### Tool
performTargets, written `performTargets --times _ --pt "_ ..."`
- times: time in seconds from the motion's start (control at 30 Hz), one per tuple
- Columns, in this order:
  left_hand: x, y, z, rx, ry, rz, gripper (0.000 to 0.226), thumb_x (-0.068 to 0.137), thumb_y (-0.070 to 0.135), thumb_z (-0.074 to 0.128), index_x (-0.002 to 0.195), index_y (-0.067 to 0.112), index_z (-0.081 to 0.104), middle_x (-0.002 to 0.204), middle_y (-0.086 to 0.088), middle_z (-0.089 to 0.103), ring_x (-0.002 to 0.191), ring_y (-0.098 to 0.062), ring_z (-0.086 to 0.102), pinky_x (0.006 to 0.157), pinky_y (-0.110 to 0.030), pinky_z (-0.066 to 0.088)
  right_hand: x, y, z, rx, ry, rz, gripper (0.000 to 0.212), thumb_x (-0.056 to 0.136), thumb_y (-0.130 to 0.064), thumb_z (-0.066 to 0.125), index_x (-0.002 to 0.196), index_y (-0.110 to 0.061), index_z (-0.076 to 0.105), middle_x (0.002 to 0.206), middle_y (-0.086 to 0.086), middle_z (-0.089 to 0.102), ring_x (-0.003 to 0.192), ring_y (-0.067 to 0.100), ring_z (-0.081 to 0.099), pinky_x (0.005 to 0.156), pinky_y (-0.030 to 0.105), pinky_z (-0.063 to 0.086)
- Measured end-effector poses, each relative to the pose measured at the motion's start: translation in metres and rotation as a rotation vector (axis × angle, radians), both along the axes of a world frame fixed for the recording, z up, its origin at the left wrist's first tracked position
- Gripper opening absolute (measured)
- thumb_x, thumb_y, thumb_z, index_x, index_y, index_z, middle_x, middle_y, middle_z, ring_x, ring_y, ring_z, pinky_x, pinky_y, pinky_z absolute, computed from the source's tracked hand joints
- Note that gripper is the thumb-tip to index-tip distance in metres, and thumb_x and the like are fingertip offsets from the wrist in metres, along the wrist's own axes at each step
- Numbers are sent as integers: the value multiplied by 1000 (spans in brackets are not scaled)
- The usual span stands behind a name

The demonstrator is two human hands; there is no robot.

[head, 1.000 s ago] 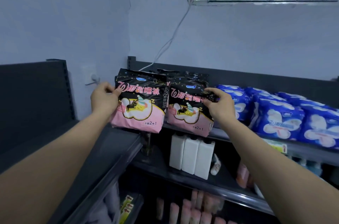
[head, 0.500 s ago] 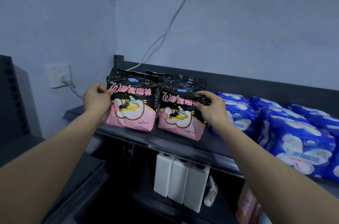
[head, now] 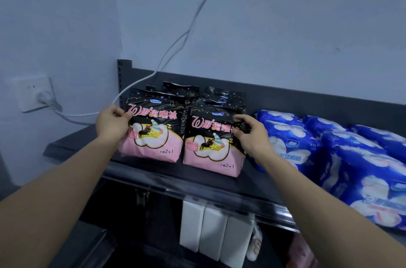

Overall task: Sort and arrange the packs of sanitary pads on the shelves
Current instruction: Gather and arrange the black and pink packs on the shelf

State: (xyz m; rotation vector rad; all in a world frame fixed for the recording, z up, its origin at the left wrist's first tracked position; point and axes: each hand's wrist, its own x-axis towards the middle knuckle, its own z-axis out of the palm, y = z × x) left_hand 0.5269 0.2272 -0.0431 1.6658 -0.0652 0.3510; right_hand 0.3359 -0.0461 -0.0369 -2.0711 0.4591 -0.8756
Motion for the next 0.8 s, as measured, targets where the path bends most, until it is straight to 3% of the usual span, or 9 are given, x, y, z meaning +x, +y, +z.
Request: performTargets --times 0.07,0.13,0.2,0.33,0.4,0.53,0.7,0.8 --pt "9 -4 -5 29 11 -20 26 87 10 69 67 16 52 80 -9 63 86 -37 65 82 -51 55 1 2 -4 -3 21 14 37 90 -8 64 122 -27 61 113 -7 62 107 15 60 96 35 50" --pt "12 -6 -9 13 40 -93 18 85 2 68 82 13 54 100 -15 66 92 -32 64 90 -50 53 2 3 -9 -6 38 33 41 93 -10 61 130 -28 55 122 -5 59 113 15 57 100 35 48" --pt "12 -5 -11 28 50 -249 39 79 -5 72 106 13 50 111 -13 63 98 -26 60 96 -47 50 3 5 -14 -19 41 67 53 89 -16 65 137 -28 46 131 -3 57 119 16 54 106 39 43" --pt "6 1 -16 293 -57 -487 95 63 -11 83 140 9 30 122 -1 54 110 -19 52 95 -31 40 -1 12 -18 -69 136 92 125 47 -50 89 149 -35 18 142 -3 41 131 12 40 112 33 34" --pt "9 1 -20 391 -104 -474 107 59 -5 87 144 12 24 123 2 51 113 -17 49 96 -30 38 -5 14 -16 -208 254 41 141 46 -44 94 153 -32 2 144 2 36 132 18 37 107 34 36" --pt "21 -1 -24 417 -130 -493 117 55 2 91 145 20 19 129 1 56 117 -21 53 105 -40 41 -5 17 -11 -341 344 -85 136 60 -29 91 154 -29 -9 141 12 38 127 31 43 100 42 42" --pt "28 -3 -32 510 -147 -477 115 57 8 91 145 20 18 138 -6 49 126 -28 48 105 -43 39 1 21 -24 -395 376 -163 116 77 -29 78 153 -34 -8 138 12 36 111 30 55 87 41 49" --pt "31 -3 -35 545 -147 -450 120 56 15 92 146 19 14 142 -10 45 129 -29 44 107 -45 37 2 20 -27 -393 368 -168 115 80 -30 76 152 -36 -14 135 12 37 107 28 57 85 41 51"
